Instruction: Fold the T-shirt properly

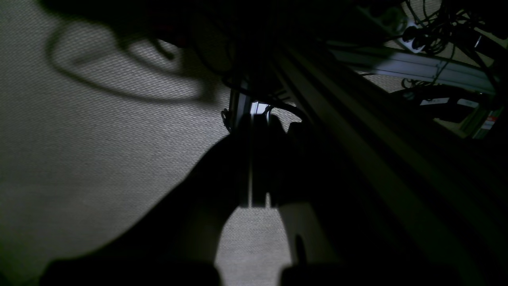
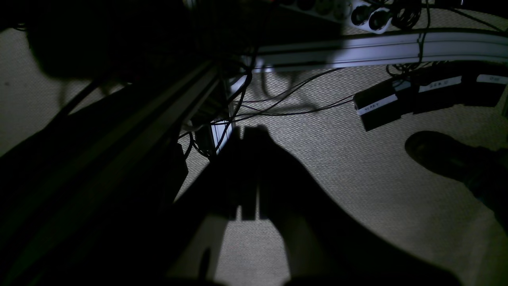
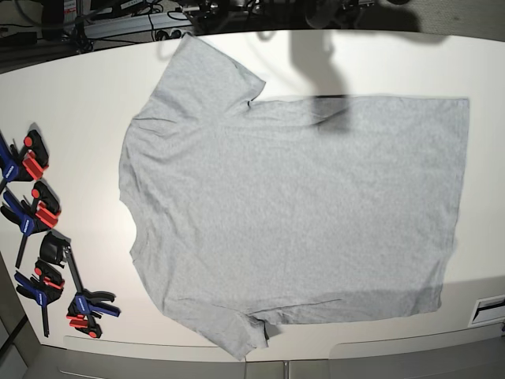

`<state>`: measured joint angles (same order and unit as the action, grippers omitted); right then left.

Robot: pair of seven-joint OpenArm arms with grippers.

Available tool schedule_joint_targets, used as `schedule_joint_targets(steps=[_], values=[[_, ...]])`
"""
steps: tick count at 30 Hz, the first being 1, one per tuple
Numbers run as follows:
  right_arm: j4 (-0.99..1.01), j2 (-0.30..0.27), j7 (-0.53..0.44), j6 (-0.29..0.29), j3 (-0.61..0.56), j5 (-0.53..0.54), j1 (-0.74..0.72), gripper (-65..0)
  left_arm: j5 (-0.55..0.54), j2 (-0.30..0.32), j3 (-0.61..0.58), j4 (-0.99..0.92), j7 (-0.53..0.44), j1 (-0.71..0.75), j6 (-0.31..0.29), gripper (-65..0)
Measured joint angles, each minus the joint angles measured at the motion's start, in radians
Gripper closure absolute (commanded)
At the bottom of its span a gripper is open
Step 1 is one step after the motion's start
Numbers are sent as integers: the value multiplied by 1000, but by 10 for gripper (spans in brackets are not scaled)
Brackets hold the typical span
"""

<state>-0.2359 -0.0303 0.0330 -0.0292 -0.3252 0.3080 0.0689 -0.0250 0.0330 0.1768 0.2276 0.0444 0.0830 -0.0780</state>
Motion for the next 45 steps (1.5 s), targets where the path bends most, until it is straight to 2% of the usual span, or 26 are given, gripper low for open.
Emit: schedule_joint_targets(steps=[22, 24, 29, 35, 38, 40, 45], values=[[0, 0, 0, 0, 0, 0, 0, 0, 0, 0, 0, 0, 0, 0, 0, 0], [0, 0, 0, 0, 0, 0, 6, 0, -31, 0, 0, 6, -33, 7, 0, 0], [-2, -3, -11, 3, 0, 4, 36, 0, -202, 10, -1, 149, -68, 111, 0, 0], [-71, -32, -67, 4, 0, 5, 121, 0, -220, 28, -1, 349, -60, 279, 6, 0], [-150, -50, -68, 4, 0, 6, 182, 0, -276, 33, -1, 452, -60, 355, 0, 0], [-209, -67, -64, 4, 0, 6, 231, 0, -308, 45, -2, 527, -61, 412, 0, 0], [-399, -109, -74, 8, 0, 6, 362, 0, -311, 98, -4, 746, -55, 591, 5, 0]])
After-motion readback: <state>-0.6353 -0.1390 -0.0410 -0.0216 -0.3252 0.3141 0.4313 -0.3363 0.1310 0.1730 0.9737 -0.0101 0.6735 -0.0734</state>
